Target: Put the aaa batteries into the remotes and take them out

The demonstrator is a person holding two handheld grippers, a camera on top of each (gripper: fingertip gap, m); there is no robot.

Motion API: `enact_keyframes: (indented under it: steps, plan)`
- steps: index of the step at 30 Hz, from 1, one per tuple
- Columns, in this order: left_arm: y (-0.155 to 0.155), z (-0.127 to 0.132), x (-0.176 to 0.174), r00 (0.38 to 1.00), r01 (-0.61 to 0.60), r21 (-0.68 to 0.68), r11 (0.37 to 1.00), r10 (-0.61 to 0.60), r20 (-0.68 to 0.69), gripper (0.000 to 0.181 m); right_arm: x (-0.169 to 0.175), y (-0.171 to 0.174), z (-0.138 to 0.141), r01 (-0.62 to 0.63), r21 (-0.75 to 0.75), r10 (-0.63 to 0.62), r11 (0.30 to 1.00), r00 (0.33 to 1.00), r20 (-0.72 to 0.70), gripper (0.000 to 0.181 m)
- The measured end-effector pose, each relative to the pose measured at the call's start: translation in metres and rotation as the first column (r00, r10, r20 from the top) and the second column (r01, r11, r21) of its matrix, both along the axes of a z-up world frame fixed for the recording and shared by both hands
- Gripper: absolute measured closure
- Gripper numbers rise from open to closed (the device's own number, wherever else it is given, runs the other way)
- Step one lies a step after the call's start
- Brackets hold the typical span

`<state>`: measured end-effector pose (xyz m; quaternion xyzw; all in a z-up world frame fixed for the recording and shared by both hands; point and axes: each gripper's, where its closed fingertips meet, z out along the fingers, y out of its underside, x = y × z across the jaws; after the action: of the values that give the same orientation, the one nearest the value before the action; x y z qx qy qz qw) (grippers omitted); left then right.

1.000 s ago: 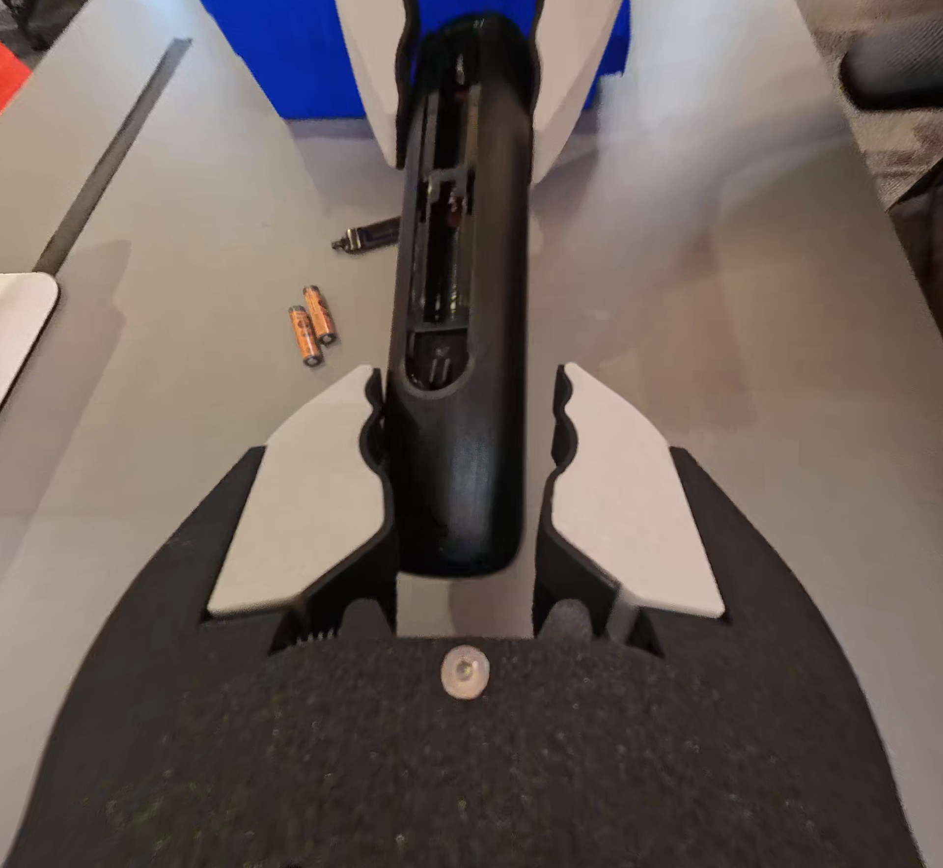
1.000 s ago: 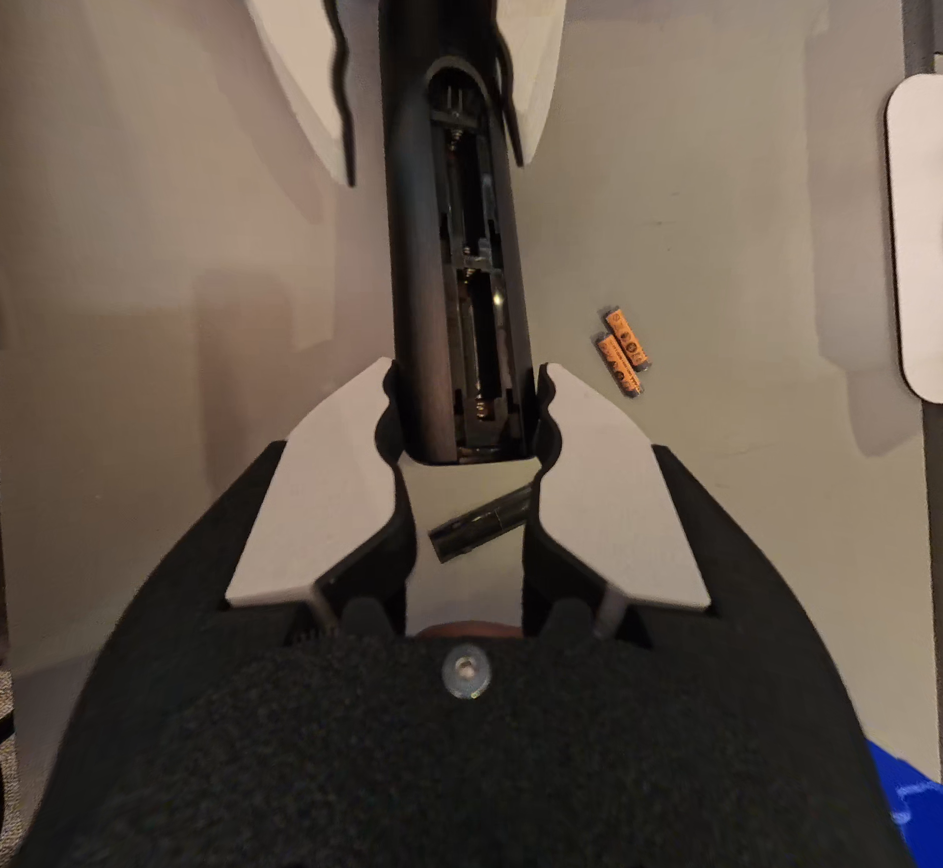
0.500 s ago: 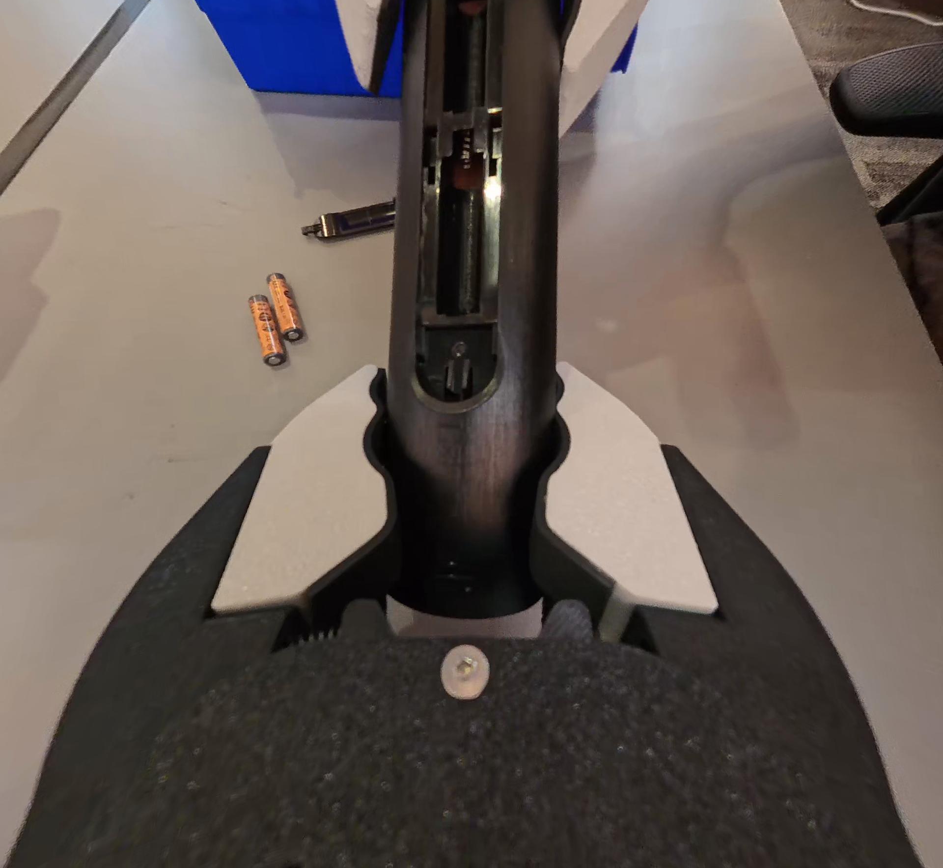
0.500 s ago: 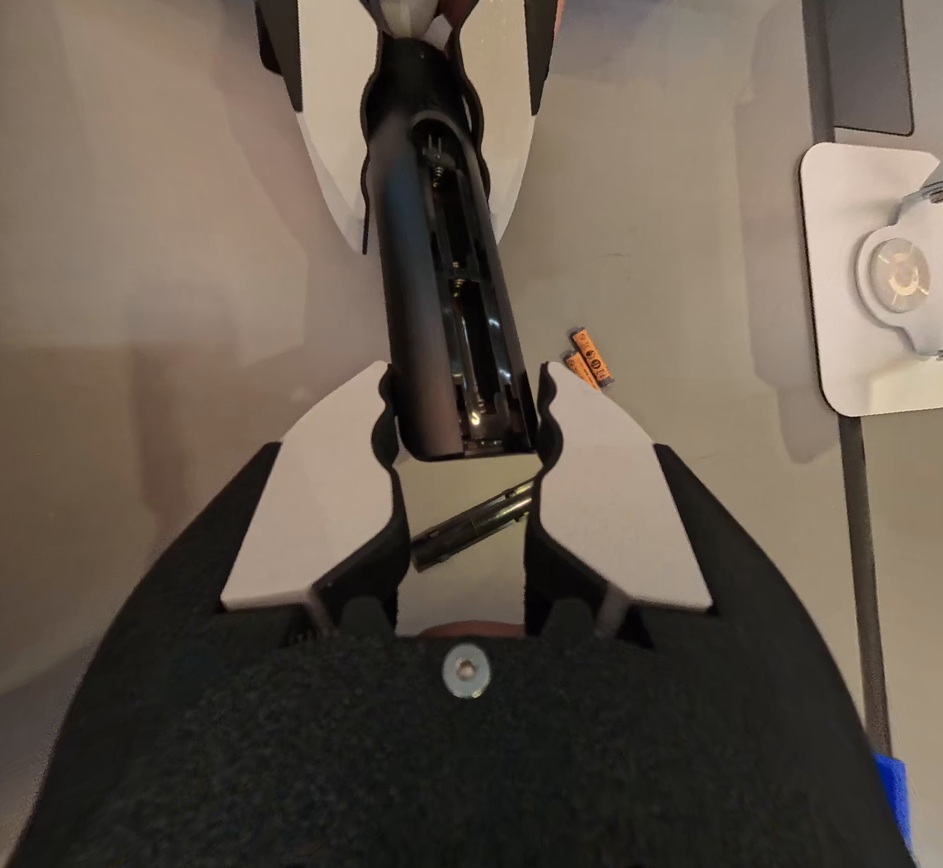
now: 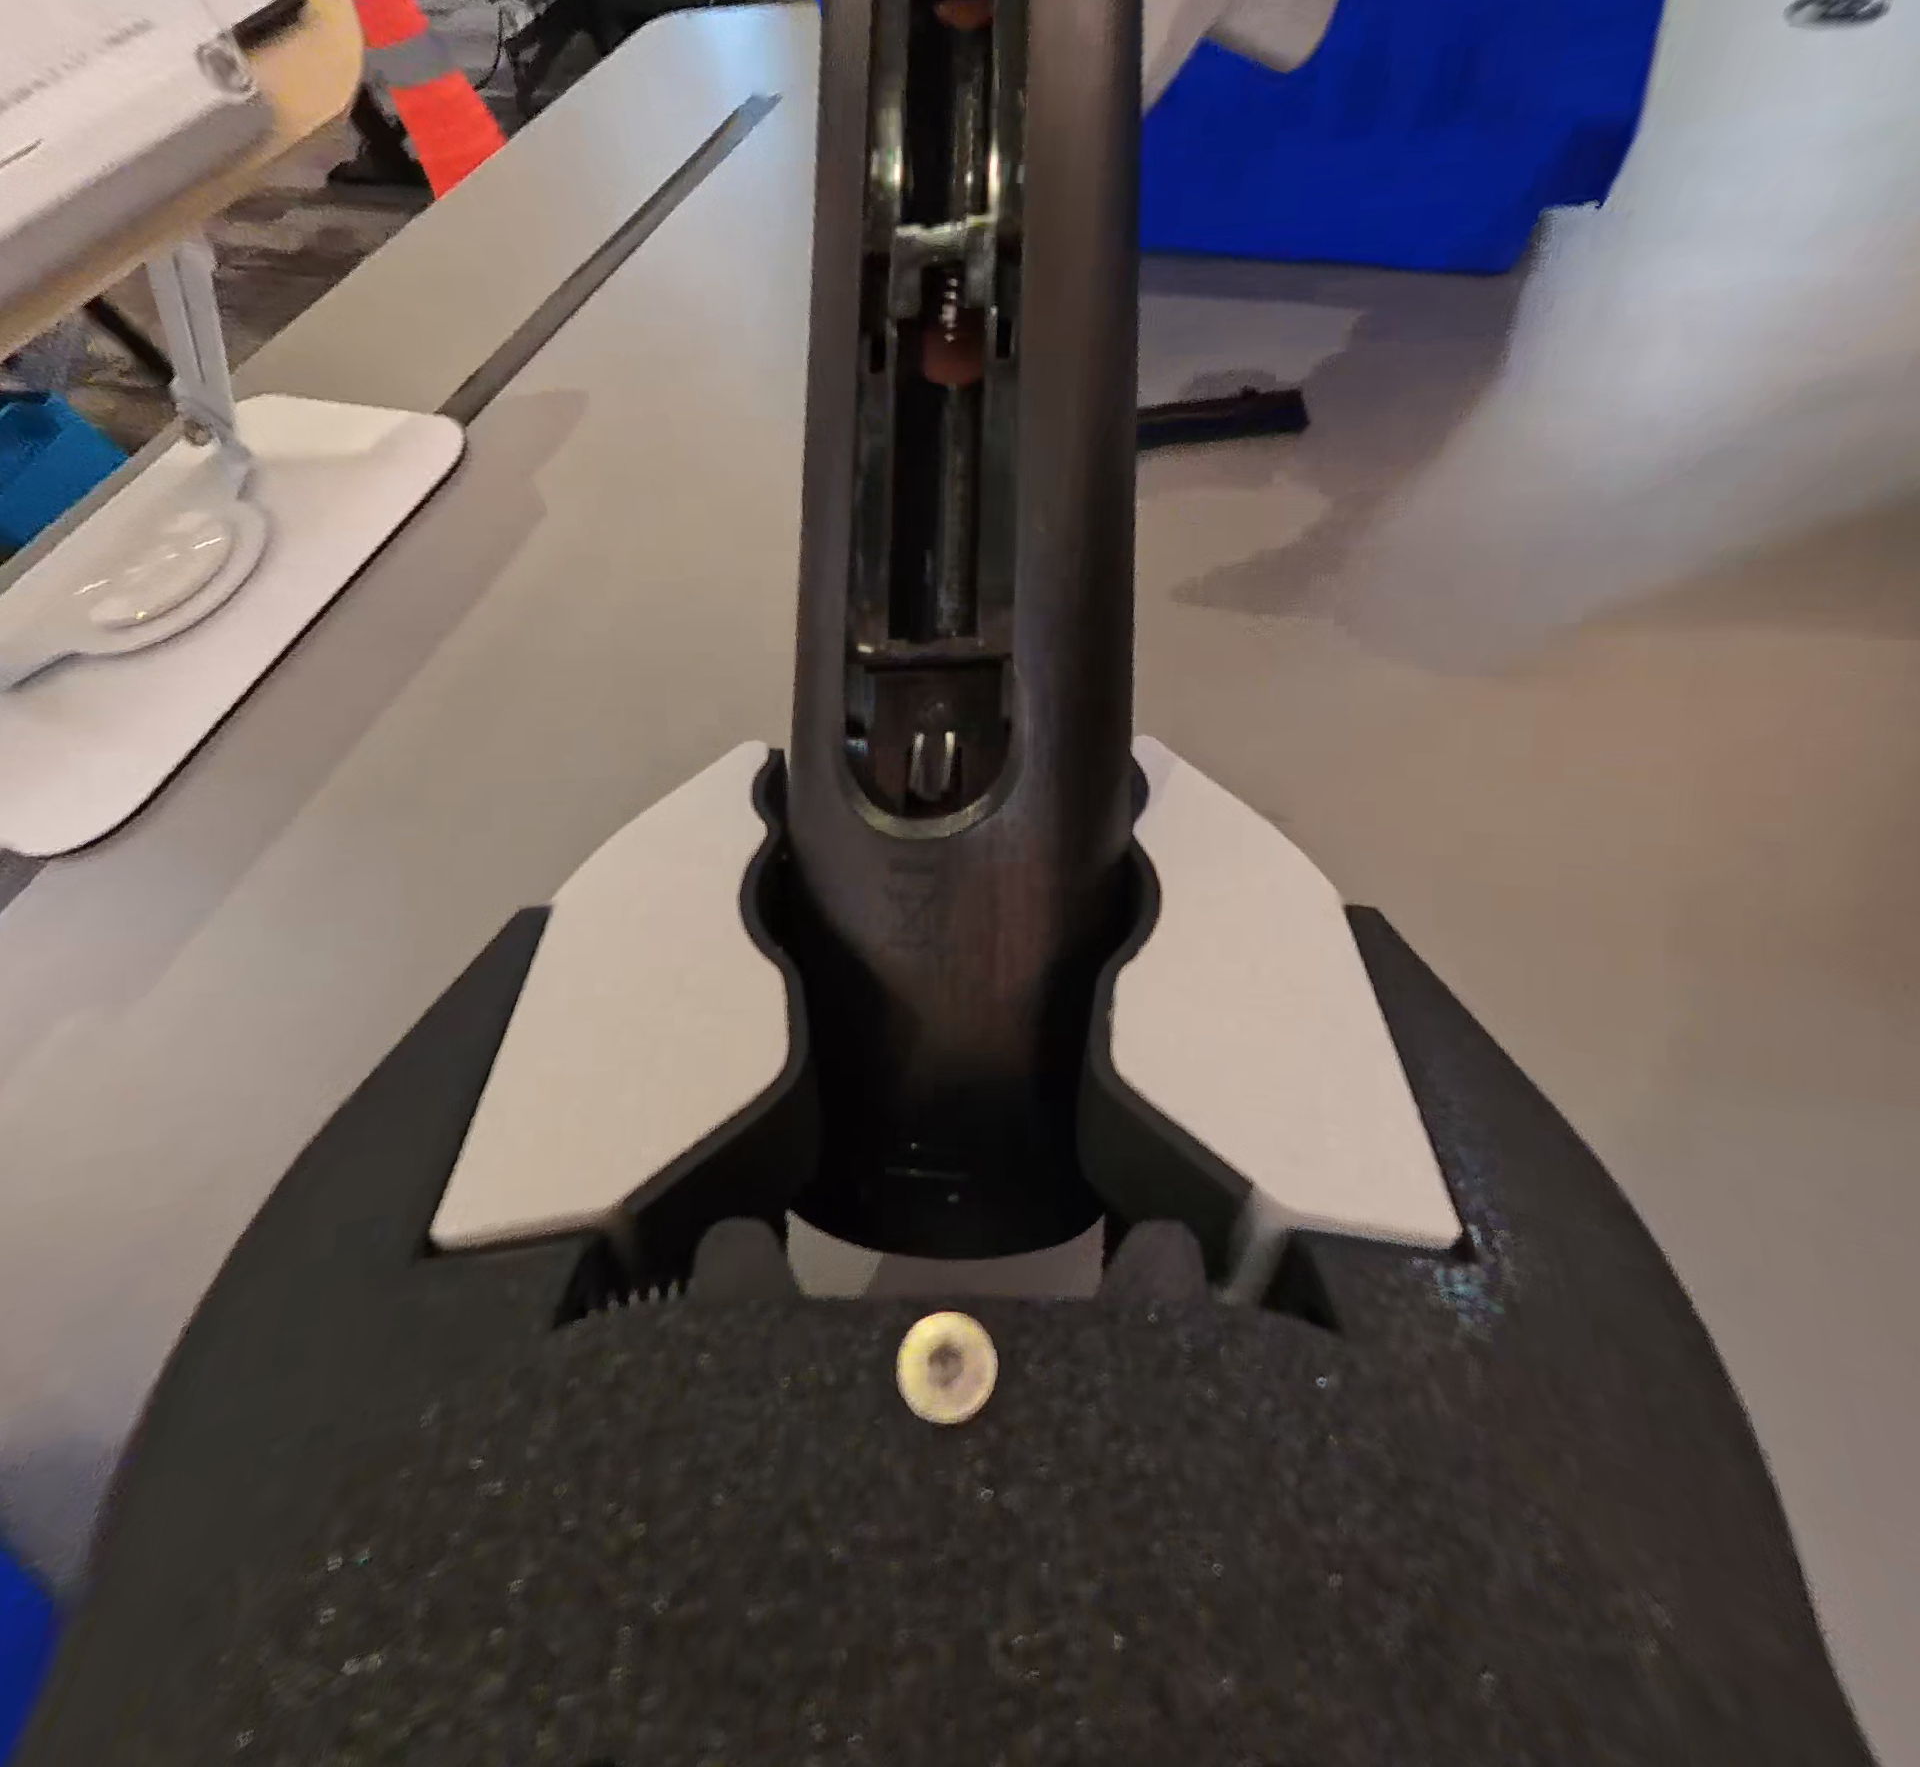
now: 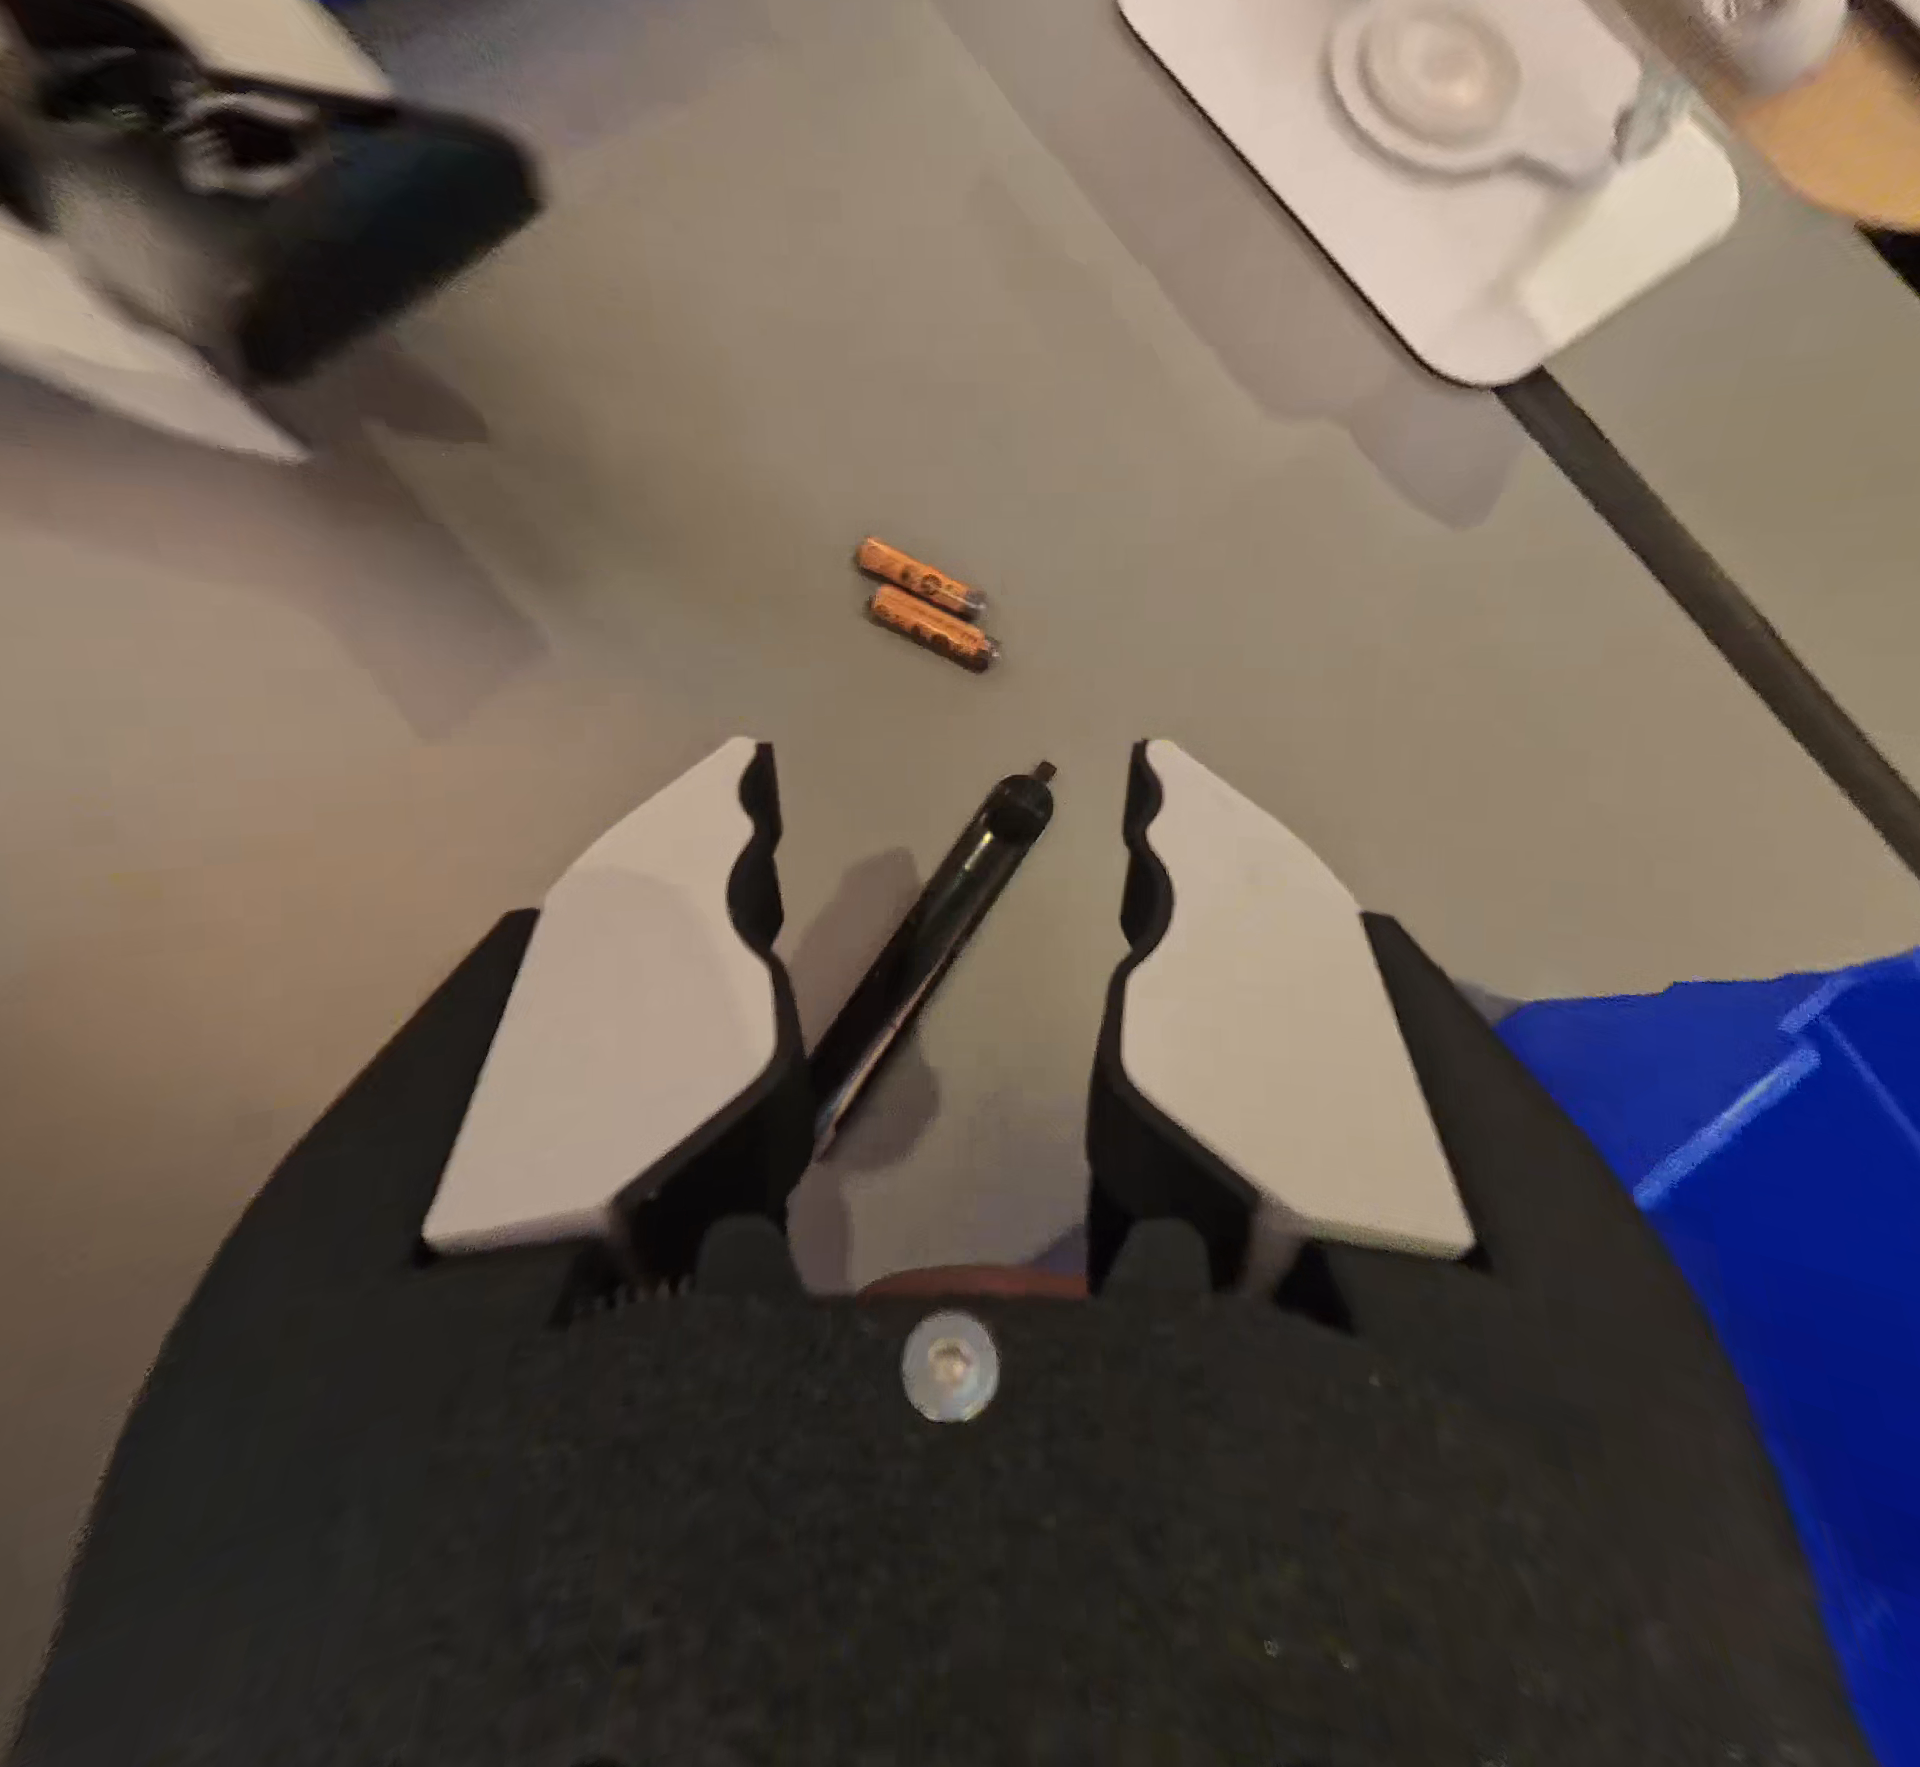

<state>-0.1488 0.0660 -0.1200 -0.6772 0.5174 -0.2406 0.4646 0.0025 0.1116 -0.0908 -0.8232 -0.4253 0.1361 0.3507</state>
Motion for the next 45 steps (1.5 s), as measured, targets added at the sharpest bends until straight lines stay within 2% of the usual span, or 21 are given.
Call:
enact_keyframes:
  steps: [3,5,8,11,15,16,19,25,27,30,33,35,37,38,40,41,42,45]
  plan:
    - [-0.007,0.003,-0.011,0.992,-0.096,0.013,0.995,0.097,-0.086,0.122,-0.021,0.008,-0.017,0.064,-0.102,-0.073,0.993,0.994,-0.086,0.121]
    - [-0.013,0.005,-0.021,0.975,-0.181,-0.007,0.983,0.179,-0.134,0.122,-0.033,0.011,-0.041,0.063,-0.175,-0.075,0.983,0.995,-0.058,0.121]
    - [-0.021,0.008,-0.04,0.946,-0.288,-0.034,0.957,0.279,-0.164,0.122,-0.034,0.029,-0.074,0.133,-0.158,-0.127,0.979,0.991,0.048,0.116]
    - [-0.019,0.009,-0.061,0.912,-0.393,-0.047,0.918,0.383,-0.147,0.122,-0.046,0.032,-0.084,0.196,-0.165,-0.198,0.967,0.98,0.007,0.115]
    - [-0.021,0.005,-0.064,0.917,-0.391,-0.087,0.916,0.38,-0.117,0.122,-0.049,0.032,-0.092,0.302,-0.073,-0.3,0.951,0.953,0.039,0.117]
    - [-0.021,0.003,-0.065,0.916,-0.394,-0.088,0.915,0.382,-0.127,0.122,-0.048,0.034,-0.091,0.34,-0.061,-0.34,0.938,0.94,0.023,0.123]
    - [-0.021,-0.002,-0.065,0.918,-0.387,-0.095,0.917,0.373,-0.138,0.122,-0.051,0.031,-0.099,0.402,-0.105,-0.403,0.91,0.915,0.006,0.118]
    - [-0.021,-0.011,-0.06,0.928,-0.363,-0.134,0.922,0.344,-0.144,0.122,-0.051,0.043,-0.106,0.438,-0.063,-0.439,0.897,0.899,0.0,0.118]
    - [-0.021,-0.013,-0.06,0.929,-0.358,-0.136,0.924,0.338,-0.148,0.121,-0.053,0.044,-0.105,0.403,-0.069,-0.403,0.913,0.915,0.009,0.135]
    - [-0.021,-0.015,-0.061,0.929,-0.356,-0.132,0.925,0.335,-0.16,0.122,-0.05,0.041,-0.105,0.317,-0.072,-0.314,0.946,0.948,0.057,0.135]
    - [-0.021,-0.015,-0.06,0.931,-0.351,-0.138,0.926,0.33,-0.156,0.121,-0.048,0.032,-0.105,0.168,-0.102,-0.156,0.98,0.98,0.122,0.136]
    - [-0.022,-0.014,-0.058,0.934,-0.345,-0.147,0.927,0.324,-0.15,0.121,-0.057,0.017,-0.106,-0.015,-0.155,0.038,0.988,0.989,0.144,0.136]
    - [-0.023,-0.013,-0.057,0.935,-0.342,-0.151,0.927,0.32,-0.152,0.121,-0.062,0.004,-0.106,-0.193,-0.191,0.228,0.962,0.957,0.182,0.135]
    - [-0.023,-0.014,-0.057,0.935,-0.342,-0.152,0.927,0.319,-0.155,0.121,-0.062,0.005,-0.105,-0.241,-0.169,0.274,0.956,0.937,0.217,0.135]
    - [-0.024,-0.013,-0.056,0.934,-0.343,-0.158,0.926,0.32,-0.156,0.121,-0.062,0.007,-0.105,-0.289,-0.167,0.324,0.942,0.913,0.248,0.135]
    - [-0.024,-0.013,-0.055,0.935,-0.343,-0.163,0.925,0.32,-0.155,0.121,-0.061,0.008,-0.103,-0.284,-0.166,0.32,0.944,0.911,0.259,0.128]
    - [-0.025,-0.013,-0.054,0.935,-0.343,-0.168,0.924,0.319,-0.154,0.121,-0.058,0.008,-0.1,-0.271,-0.159,0.305,0.95,0.914,0.267,0.119]
    - [-0.027,-0.013,-0.054,0.934,-0.345,-0.167,0.924,0.32,-0.159,0.121,-0.051,0.002,-0.088,-0.159,-0.144,0.188,0.977,0.958,0.218,0.119]
